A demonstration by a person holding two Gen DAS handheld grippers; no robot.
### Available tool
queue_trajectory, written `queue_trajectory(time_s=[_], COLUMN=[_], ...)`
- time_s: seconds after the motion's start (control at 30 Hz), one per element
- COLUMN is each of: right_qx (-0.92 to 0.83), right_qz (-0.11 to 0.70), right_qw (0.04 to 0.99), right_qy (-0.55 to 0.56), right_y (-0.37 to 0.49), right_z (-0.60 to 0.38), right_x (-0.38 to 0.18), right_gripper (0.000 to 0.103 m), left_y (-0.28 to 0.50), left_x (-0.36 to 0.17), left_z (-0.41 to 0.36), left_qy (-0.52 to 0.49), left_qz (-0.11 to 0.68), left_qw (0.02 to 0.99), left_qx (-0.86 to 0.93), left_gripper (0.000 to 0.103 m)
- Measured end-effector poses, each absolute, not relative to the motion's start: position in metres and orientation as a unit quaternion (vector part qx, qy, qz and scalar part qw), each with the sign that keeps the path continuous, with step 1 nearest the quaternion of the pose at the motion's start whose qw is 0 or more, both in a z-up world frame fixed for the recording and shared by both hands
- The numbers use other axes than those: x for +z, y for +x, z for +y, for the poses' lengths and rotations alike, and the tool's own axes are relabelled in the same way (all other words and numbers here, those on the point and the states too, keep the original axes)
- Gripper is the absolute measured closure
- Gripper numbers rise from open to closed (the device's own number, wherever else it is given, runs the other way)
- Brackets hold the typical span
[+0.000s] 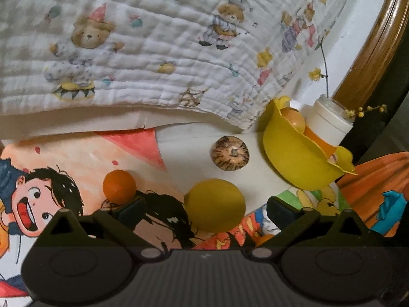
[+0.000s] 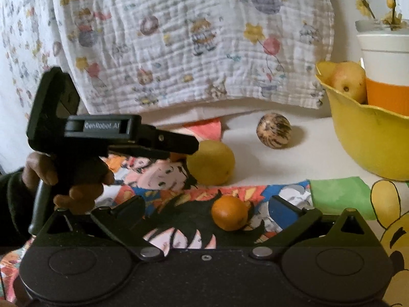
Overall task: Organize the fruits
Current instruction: 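Close the left tool on the lemon while the right tool grasps the orange, then carry the lemon with the left tool while the right tool carries the orange to the tray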
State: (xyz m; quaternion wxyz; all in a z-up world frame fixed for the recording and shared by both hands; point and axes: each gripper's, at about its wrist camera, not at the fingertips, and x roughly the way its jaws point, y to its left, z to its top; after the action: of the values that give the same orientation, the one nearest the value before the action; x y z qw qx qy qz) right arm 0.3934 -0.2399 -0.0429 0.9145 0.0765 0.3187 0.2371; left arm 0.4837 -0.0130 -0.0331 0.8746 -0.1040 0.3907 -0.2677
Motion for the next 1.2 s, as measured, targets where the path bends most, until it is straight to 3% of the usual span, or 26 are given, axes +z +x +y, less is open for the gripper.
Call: queue_trajectory(time_s=[0.13, 0.3, 0.4, 0.6, 0.8, 0.87, 1.0, 1.2], right_qx=[0.232, 0.234, 0.23, 0.219, 0.215, 0.214, 0.211, 0.213], right_qz=[0.336, 0.345, 0.354, 0.365, 0.364, 0.364, 0.364, 0.364], right_qw=[0.91, 0.907, 0.904, 0.902, 0.903, 0.903, 0.903, 0.902], right_qy=[0.064, 0.066, 0.062, 0.071, 0.078, 0.08, 0.086, 0.094], right_y=[0.396, 0.398, 0.401, 0.406, 0.409, 0.41, 0.411, 0.411], right_z=[-0.238, -0.238, -0.237, -0.239, -0.24, -0.24, -0.242, -0.243], right_x=[-0.049, -0.052, -0.054, -0.057, -0.058, -0.059, -0.059, -0.06], right_gripper=[0.008, 0.027, 0.039, 0.052, 0.057, 0.059, 0.066, 0.066], left_y=[0.486, 0.487, 0.486, 0.489, 0.492, 0.492, 0.494, 0.496], left_x=[-0.034, -0.037, -0.041, -0.048, -0.053, -0.052, -0.051, -0.053], left_z=[-0.029, -0.046, -0.052, -0.06, -0.063, -0.065, -0.067, -0.067], left_qy=[-0.067, -0.025, -0.005, 0.0, -0.013, -0.015, -0.023, -0.031], left_qz=[0.386, 0.38, 0.378, 0.385, 0.399, 0.4, 0.402, 0.404], left_qw=[0.886, 0.891, 0.893, 0.889, 0.883, 0.882, 0.884, 0.884], left_qx=[-0.247, -0.246, -0.246, -0.247, -0.245, -0.249, -0.238, -0.233], left_gripper=[0.001, 0.001, 0.006, 0.019, 0.027, 0.036, 0.036, 0.032])
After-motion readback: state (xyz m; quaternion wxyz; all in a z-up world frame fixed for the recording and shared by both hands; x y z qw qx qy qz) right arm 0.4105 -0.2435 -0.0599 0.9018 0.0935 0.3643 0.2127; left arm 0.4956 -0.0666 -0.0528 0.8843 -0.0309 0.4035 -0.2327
